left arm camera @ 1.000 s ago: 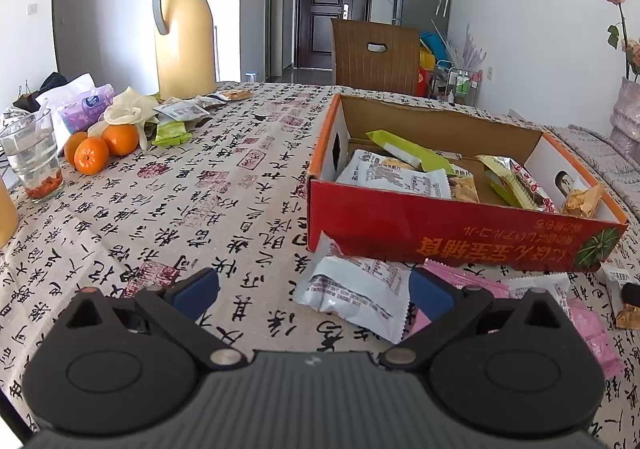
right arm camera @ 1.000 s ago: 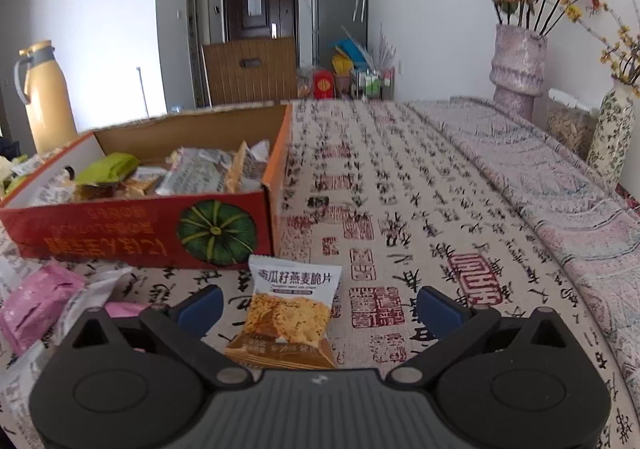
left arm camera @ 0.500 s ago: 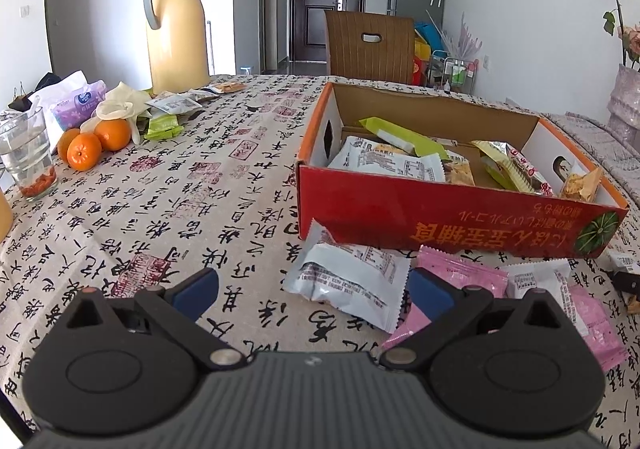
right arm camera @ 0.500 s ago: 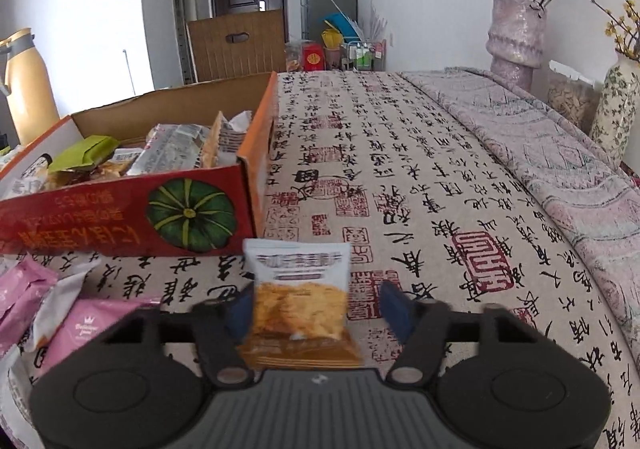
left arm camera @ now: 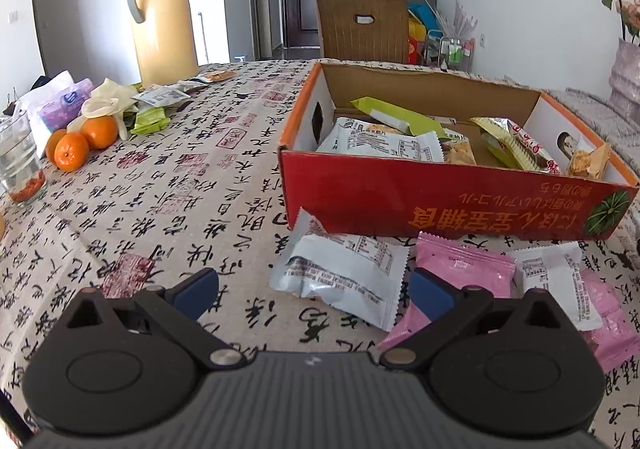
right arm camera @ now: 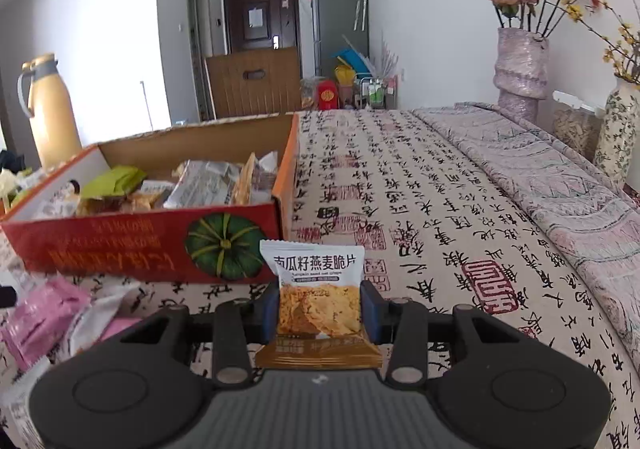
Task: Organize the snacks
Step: 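Grasp the white packet with the left gripper while the right gripper holds the oat crisp packet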
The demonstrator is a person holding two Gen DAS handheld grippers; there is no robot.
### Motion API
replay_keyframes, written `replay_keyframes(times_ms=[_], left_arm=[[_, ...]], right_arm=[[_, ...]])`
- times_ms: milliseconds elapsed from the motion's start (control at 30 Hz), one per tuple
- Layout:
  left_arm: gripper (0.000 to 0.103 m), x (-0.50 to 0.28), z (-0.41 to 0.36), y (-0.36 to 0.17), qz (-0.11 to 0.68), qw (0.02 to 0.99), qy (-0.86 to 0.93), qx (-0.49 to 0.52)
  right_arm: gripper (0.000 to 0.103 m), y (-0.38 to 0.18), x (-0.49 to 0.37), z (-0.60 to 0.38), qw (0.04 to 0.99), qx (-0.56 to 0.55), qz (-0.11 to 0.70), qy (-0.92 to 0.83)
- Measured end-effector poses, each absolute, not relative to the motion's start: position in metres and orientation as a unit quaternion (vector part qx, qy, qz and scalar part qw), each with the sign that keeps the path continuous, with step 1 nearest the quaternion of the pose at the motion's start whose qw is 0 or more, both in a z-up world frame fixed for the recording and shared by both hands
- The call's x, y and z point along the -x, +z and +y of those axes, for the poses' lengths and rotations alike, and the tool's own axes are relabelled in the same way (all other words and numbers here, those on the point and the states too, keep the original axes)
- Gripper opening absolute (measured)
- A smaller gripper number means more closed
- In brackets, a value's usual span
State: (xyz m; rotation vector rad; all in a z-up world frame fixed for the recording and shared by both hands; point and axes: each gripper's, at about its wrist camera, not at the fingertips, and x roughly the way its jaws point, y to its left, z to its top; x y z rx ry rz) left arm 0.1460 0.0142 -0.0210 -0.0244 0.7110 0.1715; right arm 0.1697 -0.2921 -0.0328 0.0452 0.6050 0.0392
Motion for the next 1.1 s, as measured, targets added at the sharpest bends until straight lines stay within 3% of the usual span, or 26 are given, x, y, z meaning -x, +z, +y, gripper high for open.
replay_keyframes(times_ms=[700,1100], left_arm=[[0.103,-0.185,0.014,-0.039,0.385,0.92,0.061,-0.028],[0.096,-0.186,0.018,-0.04,0.385,0.922,0.05,-0.007]], right_arm=[[0.041,-0.033,-0.157,-0.318,0.956,-0.054,0.287,-0.02],[0.041,-0.036,-0.157,-0.308,0.954,-0.052,0.295,-0.01]])
